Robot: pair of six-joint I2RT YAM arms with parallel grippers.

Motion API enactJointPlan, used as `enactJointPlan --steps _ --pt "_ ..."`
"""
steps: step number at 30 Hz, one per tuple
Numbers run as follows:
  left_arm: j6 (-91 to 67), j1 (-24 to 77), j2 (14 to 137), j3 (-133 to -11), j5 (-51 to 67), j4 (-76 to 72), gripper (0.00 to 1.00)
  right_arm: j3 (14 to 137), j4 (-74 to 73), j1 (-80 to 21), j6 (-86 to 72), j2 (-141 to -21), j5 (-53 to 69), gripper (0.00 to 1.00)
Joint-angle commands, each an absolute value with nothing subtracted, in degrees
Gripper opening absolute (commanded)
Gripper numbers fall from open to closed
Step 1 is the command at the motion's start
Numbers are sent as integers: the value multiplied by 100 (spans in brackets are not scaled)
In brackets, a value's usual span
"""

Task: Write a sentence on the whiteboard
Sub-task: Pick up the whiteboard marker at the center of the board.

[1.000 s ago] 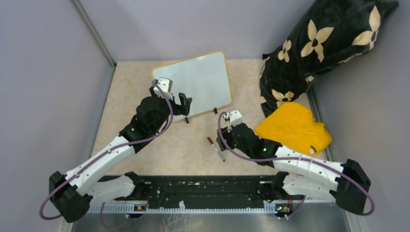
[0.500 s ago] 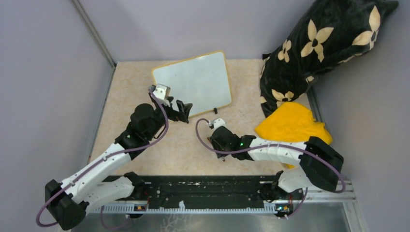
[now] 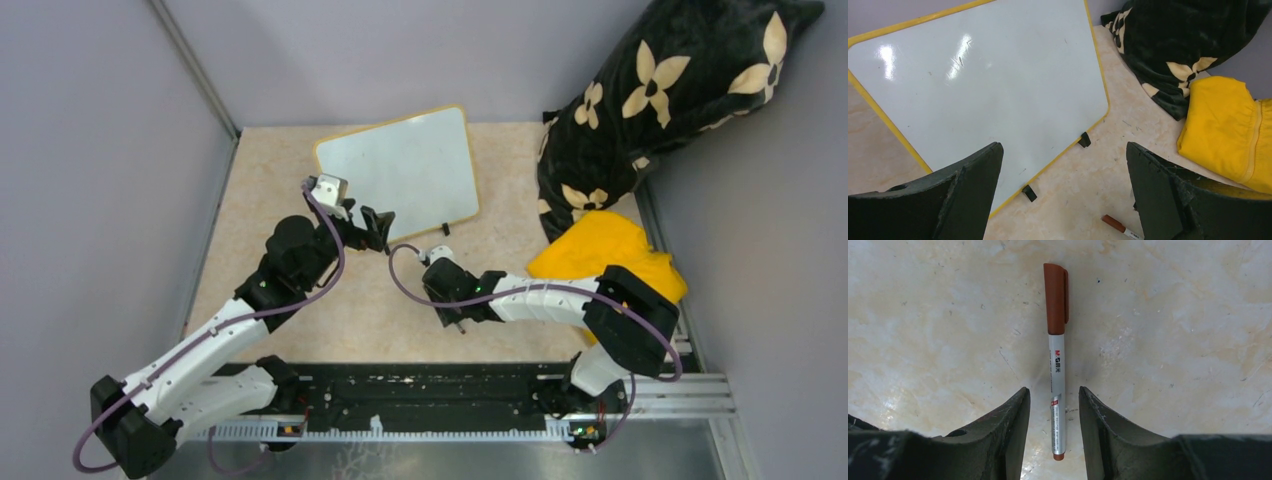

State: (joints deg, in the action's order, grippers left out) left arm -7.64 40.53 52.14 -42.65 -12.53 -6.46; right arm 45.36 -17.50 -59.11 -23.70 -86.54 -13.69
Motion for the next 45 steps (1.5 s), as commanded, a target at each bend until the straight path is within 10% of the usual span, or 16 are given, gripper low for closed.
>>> enactJointPlan --steps 1,24,35,45 --pt "-719 4083 5108 -4249 -1327 -738 99 4779 -1715 -5874 -2425 -8768 -1304 41" --pt "-721 4081 5067 -4247 -1321 -711 99 4869 -2088 -5660 -2305 -9237 -1274 30" --pt "-712 4083 5019 -4245 -1336 -712 99 4957 -2264 -5669 -2257 -9310 -1367 0" --pt "-812 4078 4960 -4140 -1415 -819 99 4376 -1268 -5669 -2225 -7333 -1658 0"
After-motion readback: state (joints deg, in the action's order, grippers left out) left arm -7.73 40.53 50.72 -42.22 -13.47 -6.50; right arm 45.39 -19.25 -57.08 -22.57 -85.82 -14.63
